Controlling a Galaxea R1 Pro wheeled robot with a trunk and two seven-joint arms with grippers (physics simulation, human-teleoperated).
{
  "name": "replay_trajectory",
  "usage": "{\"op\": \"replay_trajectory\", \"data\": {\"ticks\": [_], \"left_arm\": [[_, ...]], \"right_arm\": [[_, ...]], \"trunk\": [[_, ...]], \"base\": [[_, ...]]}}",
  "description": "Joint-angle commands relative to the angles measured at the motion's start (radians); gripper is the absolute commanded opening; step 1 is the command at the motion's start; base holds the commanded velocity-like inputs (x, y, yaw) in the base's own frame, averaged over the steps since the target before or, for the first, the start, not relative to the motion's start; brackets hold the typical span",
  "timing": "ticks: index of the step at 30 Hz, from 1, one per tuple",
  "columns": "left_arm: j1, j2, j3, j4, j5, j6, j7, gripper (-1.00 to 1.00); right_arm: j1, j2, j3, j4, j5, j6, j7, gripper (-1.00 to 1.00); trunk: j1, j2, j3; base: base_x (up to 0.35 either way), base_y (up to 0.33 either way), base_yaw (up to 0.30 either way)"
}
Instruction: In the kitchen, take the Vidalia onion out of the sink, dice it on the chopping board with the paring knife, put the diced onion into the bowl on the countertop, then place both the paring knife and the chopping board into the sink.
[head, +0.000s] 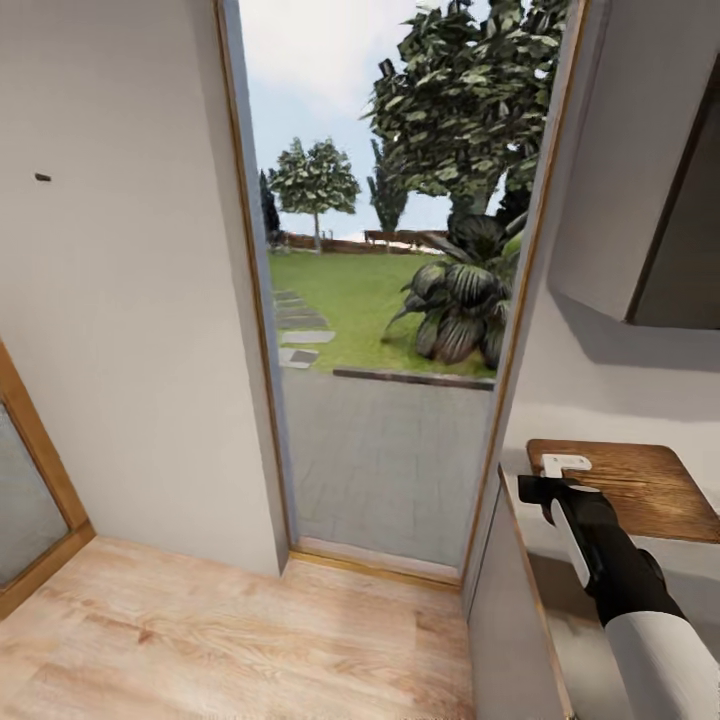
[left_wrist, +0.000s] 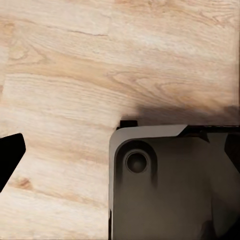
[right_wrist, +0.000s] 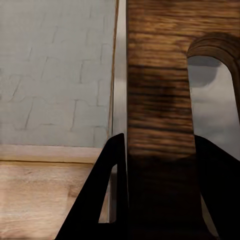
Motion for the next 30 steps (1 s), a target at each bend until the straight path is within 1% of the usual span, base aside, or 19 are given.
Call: {"op": "replay_trajectory", "data": {"ticks": [1,8,30], "left_arm": [[0.000,0.000,0.000,-0.001,0.001,-0.001,0.000,1.00],[0.000,0.000,0.000,-0.001,0.001,-0.001,0.000,1.00],[0.000,0.000,0.000,0.008,0.000,-0.001,0.000,1.00]], "right_arm": [[0.000,0.002,0.001,-0.001,0.001,0.005,-0.003,-1.00],[0.000,0.010,0.019,-0.001,0.001,0.005,-0.003,-1.00],[0.000,0.011,0.020,-0.001,0.001,0.005,-0.003,-1.00]], "trunk": [[0.000,-0.001,0.001],[0.000,-0.001,0.009],[0.000,-0.001,0.035]], "base": [[-0.229,-0.241,0.221],[-0.230,-0.240,0.220],[-0.230,-0.240,0.221]]}}
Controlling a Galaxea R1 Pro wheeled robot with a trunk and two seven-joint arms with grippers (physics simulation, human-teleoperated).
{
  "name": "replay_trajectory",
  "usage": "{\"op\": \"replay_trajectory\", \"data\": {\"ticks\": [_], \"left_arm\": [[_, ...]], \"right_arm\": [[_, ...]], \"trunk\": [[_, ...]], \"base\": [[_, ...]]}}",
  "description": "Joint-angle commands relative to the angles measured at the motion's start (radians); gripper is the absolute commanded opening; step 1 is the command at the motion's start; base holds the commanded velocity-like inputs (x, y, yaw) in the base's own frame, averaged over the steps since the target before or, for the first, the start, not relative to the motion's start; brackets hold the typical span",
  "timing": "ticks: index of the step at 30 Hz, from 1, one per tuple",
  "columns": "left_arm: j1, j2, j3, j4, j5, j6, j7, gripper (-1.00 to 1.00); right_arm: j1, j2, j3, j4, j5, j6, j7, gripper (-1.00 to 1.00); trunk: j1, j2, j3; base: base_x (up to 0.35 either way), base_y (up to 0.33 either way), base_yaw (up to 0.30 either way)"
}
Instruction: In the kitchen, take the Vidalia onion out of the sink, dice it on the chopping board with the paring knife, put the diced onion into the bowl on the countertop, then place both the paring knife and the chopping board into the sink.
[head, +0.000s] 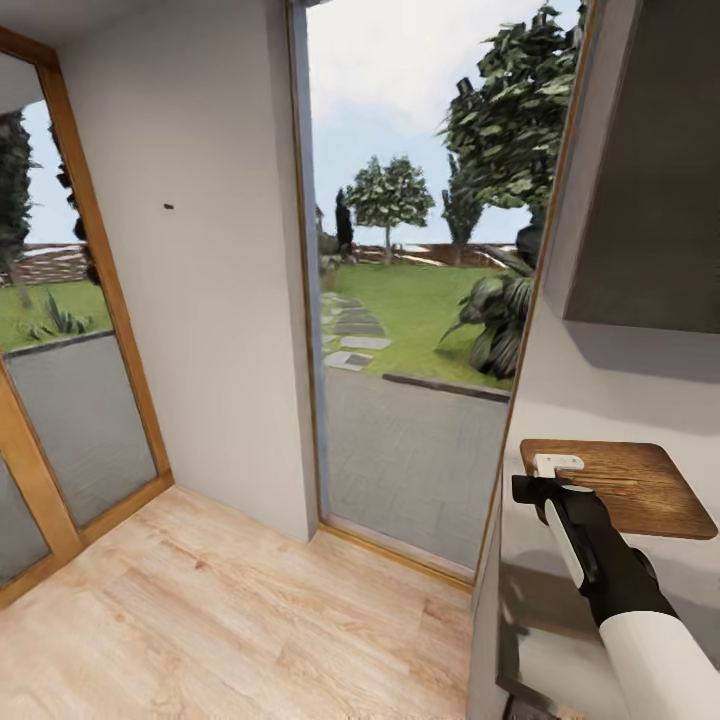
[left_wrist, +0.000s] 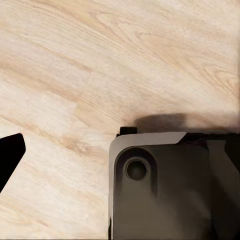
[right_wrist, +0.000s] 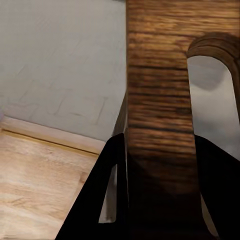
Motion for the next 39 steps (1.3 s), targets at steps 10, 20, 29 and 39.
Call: {"op": "replay_trajectory", "data": {"ticks": [10,20,29,39], "left_arm": [[0.001,0.000,0.000,0.002,0.000,-0.001,0.000,1.00],[0.001,0.000,0.000,0.002,-0.001,-0.001,0.000,1.00],[0.001,0.000,0.000,0.002,-0.001,-0.001,0.000,1.00],[0.001,0.000,0.000,0.002,-0.001,-0.001,0.000,1.00]], "right_arm": [[0.000,0.000,0.001,-0.001,-0.001,0.005,-0.003,-1.00],[0.000,0.001,0.025,-0.001,-0.001,0.005,-0.003,-1.00],[0.000,0.001,0.025,-0.001,-0.001,0.005,-0.003,-1.00],[0.000,0.001,0.025,0.000,-0.001,0.005,-0.003,-1.00]], "trunk": [[0.000,0.000,0.012],[0.000,0.000,0.023],[0.000,0.000,0.034],[0.000,0.000,0.045]], "base": [[-0.231,-0.240,0.220],[-0.231,-0.240,0.220],[-0.231,-0.240,0.220],[-0.230,-0.240,0.213]]}}
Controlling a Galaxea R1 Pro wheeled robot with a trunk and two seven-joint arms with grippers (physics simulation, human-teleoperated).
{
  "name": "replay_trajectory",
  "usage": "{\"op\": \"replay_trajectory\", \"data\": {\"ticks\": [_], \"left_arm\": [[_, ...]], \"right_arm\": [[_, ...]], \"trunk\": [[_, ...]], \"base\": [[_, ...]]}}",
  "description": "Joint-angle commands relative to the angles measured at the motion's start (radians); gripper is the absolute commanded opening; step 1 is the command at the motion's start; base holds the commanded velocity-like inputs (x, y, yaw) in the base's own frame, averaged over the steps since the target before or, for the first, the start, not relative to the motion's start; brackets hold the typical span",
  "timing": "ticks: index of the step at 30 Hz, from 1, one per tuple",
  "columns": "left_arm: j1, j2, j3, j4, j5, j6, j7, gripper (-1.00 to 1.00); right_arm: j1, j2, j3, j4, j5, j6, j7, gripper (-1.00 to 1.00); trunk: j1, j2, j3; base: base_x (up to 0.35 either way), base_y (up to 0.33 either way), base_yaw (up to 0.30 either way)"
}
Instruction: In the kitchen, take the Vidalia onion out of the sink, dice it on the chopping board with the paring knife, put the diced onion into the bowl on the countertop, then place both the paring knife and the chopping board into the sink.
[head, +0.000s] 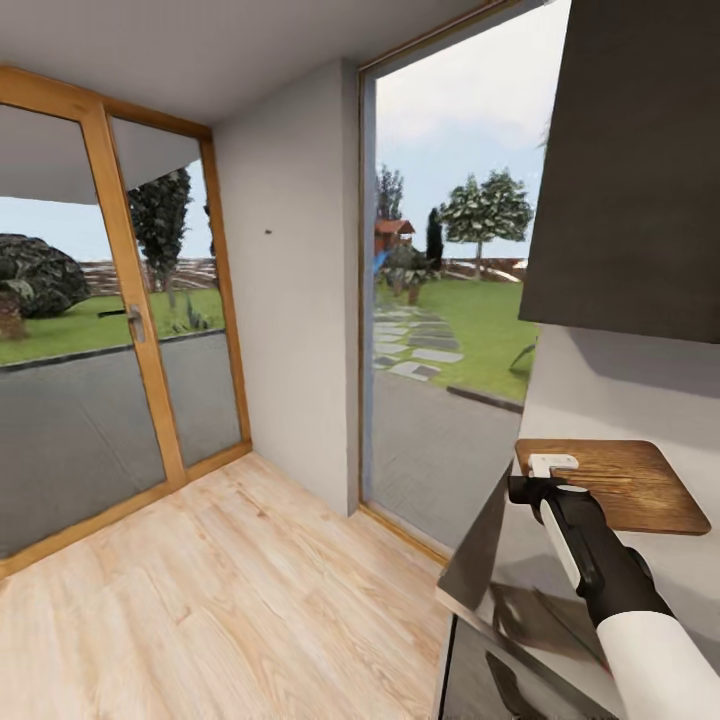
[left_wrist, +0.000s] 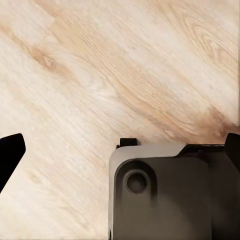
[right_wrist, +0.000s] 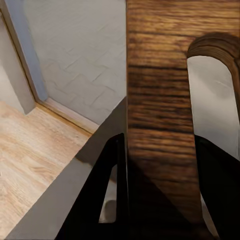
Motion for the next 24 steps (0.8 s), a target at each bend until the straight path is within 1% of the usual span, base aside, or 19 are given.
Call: {"op": "replay_trajectory", "data": {"ticks": [1,5,10,15,17,19,21,24], "left_arm": [[0.001,0.000,0.000,-0.001,0.000,-0.001,0.000,1.00],[0.001,0.000,0.000,-0.001,0.000,-0.001,0.000,1.00],[0.001,0.000,0.000,-0.001,0.000,-0.001,0.000,1.00],[0.001,0.000,0.000,0.000,0.000,-0.001,0.000,1.00],[0.001,0.000,0.000,0.000,0.000,-0.001,0.000,1.00],[0.001,0.000,0.000,0.000,0.000,-0.001,0.000,1.00],[0.001,0.000,0.000,0.000,0.000,-0.001,0.000,1.00],[0.001,0.000,0.000,0.000,0.000,-0.001,0.000,1.00]], "right_arm": [[0.000,0.000,0.001,-0.001,-0.001,0.005,-0.003,-1.00],[0.000,0.002,0.004,-0.001,-0.001,0.004,-0.003,-1.00],[0.000,0.001,0.037,-0.001,-0.001,0.004,-0.002,-1.00],[0.000,0.001,0.043,-0.001,-0.001,0.003,0.000,-1.00],[0.000,0.001,0.043,-0.001,-0.001,0.003,0.010,-1.00],[0.000,-0.001,0.043,-0.001,0.002,0.003,0.062,-1.00],[0.000,-0.002,0.044,-0.001,0.006,0.003,0.100,-1.00],[0.000,-0.003,0.044,-0.001,0.009,0.003,0.123,-1.00]], "trunk": [[0.000,0.000,0.001],[0.000,0.000,0.005],[0.000,0.000,0.008],[0.000,0.000,0.011],[0.000,0.000,0.012],[0.000,0.000,0.013],[0.000,0.000,0.013],[0.000,0.000,0.013]], "base": [[-0.231,-0.240,0.205],[-0.231,-0.240,0.202],[-0.231,-0.240,0.186],[-0.231,-0.240,0.165],[-0.231,-0.240,0.156],[-0.231,-0.240,0.152],[-0.231,-0.240,0.150],[-0.231,-0.240,0.147]]}}
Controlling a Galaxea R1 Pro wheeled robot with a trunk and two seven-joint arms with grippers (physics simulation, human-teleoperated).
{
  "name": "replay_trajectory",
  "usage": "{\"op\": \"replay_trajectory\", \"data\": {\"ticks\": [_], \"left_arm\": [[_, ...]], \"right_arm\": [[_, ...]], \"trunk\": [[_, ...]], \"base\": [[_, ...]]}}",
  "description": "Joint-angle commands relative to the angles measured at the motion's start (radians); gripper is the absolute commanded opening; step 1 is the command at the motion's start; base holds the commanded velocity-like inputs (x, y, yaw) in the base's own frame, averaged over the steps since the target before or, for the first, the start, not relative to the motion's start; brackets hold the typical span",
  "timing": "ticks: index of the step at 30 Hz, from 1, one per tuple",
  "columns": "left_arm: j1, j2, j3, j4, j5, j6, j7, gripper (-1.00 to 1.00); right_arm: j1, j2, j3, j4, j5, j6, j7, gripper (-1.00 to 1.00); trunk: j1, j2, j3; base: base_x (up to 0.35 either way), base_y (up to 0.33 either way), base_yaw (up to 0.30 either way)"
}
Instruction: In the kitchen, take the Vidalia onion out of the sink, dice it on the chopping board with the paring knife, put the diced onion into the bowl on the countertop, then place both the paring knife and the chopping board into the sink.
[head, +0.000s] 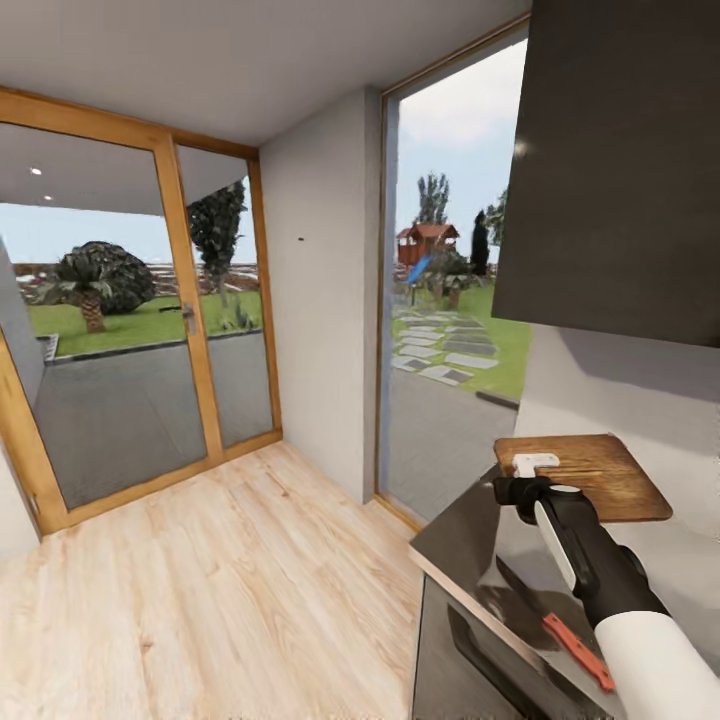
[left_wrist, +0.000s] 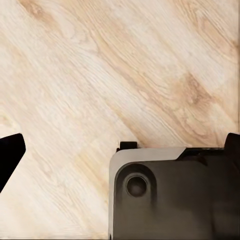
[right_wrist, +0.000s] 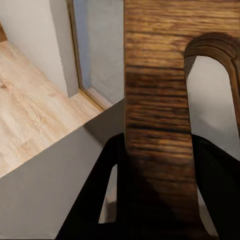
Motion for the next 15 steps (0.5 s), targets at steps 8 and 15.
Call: {"op": "replay_trajectory", "data": {"ticks": [8,15], "left_arm": [[0.001,0.000,0.000,0.006,0.000,-0.001,0.000,1.00],[0.001,0.001,0.002,0.006,0.000,-0.001,0.000,1.00]], "right_arm": [[0.000,-0.003,0.016,-0.001,0.004,0.004,0.018,-1.00],[0.000,-0.004,0.057,-0.001,0.004,0.003,0.033,-1.00]], "trunk": [[0.000,-0.001,0.000],[0.000,-0.001,0.000]], "base": [[-0.230,-0.240,0.108],[-0.208,-0.249,0.074]]}}
